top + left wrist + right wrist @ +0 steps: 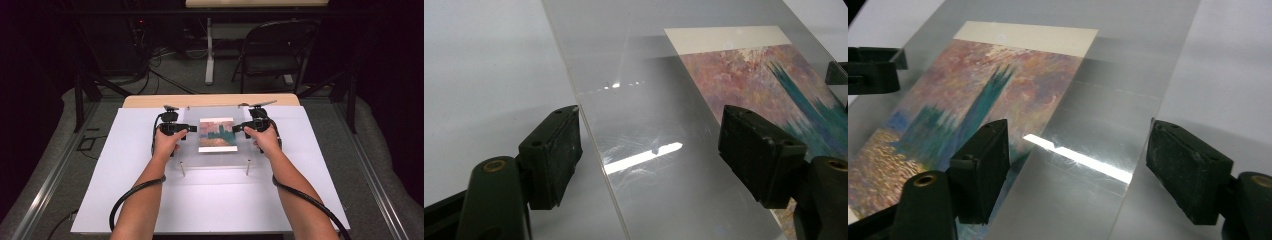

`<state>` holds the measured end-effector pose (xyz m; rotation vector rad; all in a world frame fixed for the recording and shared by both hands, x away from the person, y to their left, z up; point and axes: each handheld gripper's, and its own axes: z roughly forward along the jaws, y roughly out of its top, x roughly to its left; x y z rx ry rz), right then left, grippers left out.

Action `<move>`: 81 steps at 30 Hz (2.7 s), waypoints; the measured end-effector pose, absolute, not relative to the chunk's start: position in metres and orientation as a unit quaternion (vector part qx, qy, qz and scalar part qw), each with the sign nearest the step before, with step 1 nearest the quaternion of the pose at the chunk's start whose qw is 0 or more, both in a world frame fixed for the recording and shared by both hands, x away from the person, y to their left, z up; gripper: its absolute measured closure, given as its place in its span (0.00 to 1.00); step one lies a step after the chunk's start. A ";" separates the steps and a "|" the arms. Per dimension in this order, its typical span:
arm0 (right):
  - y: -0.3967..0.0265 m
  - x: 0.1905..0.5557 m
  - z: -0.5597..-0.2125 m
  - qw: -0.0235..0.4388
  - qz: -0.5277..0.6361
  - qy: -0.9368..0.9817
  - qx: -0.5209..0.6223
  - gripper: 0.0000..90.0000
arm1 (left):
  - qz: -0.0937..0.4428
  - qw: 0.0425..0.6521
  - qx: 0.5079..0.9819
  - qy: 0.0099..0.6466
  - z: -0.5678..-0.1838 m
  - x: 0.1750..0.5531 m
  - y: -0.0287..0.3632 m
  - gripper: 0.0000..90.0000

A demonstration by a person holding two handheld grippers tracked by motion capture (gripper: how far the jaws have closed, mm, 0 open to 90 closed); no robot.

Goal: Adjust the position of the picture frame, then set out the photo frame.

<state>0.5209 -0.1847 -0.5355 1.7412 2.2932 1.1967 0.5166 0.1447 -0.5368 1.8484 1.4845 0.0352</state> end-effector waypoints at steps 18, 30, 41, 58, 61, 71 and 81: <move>-0.182 0.526 -0.540 -0.004 0.390 0.729 0.563 0.25 | -0.009 0.385 0.715 0.583 -0.540 0.520 0.145 0.28; -0.183 0.526 -0.539 -0.005 0.386 0.732 0.562 0.25 | -0.007 0.391 0.713 0.581 -0.541 0.520 0.148 0.30; -0.181 0.526 -0.539 -0.002 0.388 0.729 0.564 0.25 | -0.014 0.392 0.702 0.594 -0.540 0.521 0.151 0.37; -0.180 0.524 -0.533 0.009 0.387 0.734 0.558 0.25 | 0.000 0.391 0.701 0.597 -0.534 0.520 0.148 0.37; -0.179 0.524 -0.528 0.014 0.386 0.740 0.551 0.25 | 0.003 0.392 0.701 0.596 -0.531 0.519 0.149 0.37; -0.178 0.517 -0.515 0.028 0.390 0.747 0.537 0.26 | 0.023 0.392 0.711 0.583 -0.514 0.513 0.149 0.39; -0.179 0.507 -0.501 0.047 0.396 0.754 0.522 0.28 | 0.029 0.406 0.714 0.569 -0.499 0.504 0.154 0.45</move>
